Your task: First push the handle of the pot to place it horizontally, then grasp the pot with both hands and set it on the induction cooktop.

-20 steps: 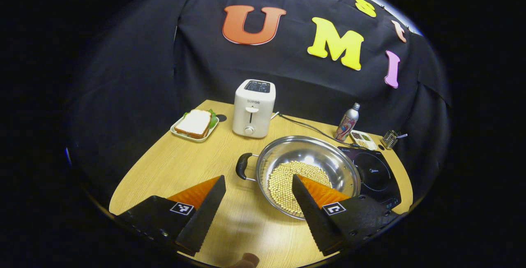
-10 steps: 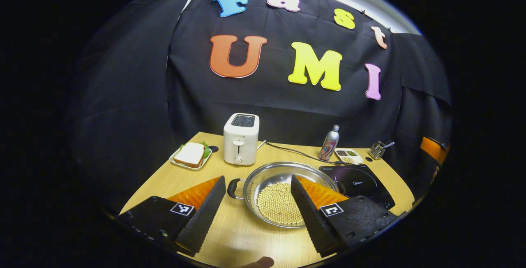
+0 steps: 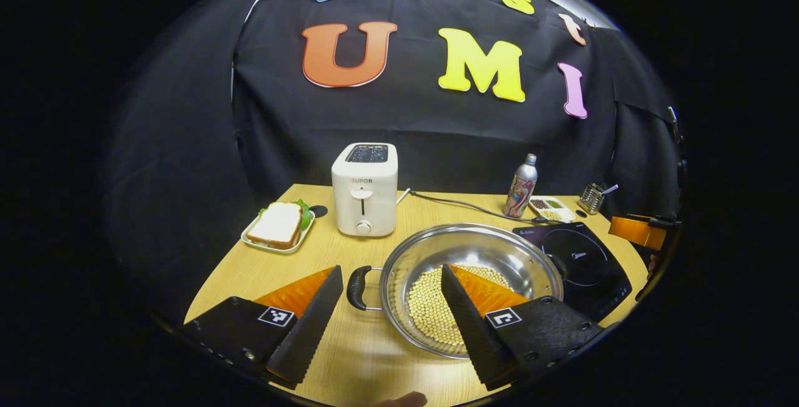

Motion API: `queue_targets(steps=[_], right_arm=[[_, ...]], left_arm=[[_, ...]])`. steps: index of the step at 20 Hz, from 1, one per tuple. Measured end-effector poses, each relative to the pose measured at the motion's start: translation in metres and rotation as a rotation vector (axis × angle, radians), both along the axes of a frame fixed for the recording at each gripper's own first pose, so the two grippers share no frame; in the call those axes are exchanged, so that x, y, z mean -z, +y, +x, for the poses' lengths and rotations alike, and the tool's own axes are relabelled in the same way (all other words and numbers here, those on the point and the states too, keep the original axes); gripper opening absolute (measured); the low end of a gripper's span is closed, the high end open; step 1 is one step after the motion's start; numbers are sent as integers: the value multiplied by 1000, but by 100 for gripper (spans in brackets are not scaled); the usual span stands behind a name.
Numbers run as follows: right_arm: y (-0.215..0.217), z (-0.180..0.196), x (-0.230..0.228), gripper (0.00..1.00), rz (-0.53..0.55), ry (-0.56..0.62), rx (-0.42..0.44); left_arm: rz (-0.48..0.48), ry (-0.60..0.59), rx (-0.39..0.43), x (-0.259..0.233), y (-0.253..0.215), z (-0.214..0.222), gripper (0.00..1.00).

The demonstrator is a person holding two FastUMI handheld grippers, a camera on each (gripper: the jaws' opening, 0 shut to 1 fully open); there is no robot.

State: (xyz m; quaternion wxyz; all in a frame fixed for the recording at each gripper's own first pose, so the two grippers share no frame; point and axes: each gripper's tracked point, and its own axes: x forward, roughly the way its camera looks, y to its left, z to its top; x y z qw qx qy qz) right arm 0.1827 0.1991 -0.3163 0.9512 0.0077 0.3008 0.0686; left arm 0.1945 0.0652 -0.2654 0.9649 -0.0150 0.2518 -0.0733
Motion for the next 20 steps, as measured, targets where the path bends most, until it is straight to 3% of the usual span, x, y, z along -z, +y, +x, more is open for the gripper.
queue_targets(steps=[2, 7, 9, 10, 11, 12, 14, 17, 18, 19, 20], right_arm=[[9, 8, 19, 96, -1, 33, -7], [32, 18, 63, 100, 12, 124, -9], [38, 19, 77, 96, 26, 166, -3], [42, 20, 82, 100, 32, 180, -3], [44, 19, 86, 93, 31, 192, -2], [43, 20, 90, 99, 17, 193, 11], [41, 21, 99, 92, -10, 203, 34], [47, 25, 104, 95, -12, 182, 24], [48, 26, 108, 87, -22, 187, 17], [48, 30, 107, 84, -52, 155, 19], [50, 28, 106, 86, -94, 159, -4]], left_arm=[[9, 34, -5, 16, 6, 11, 95], [48, 122, 16, 51, 10, 29, 95], [46, 148, 19, 62, 8, 35, 95], [47, 162, 15, 68, 10, 38, 95], [56, 168, 7, 72, 12, 42, 94], [74, 180, 1, 78, 16, 45, 94], [102, 179, -5, 83, 21, 50, 93], [107, 187, 36, 87, 13, 51, 83], [112, 187, 45, 88, 12, 52, 79], [107, 202, 52, 94, 11, 54, 61], [99, 229, 50, 98, 10, 49, 69]])
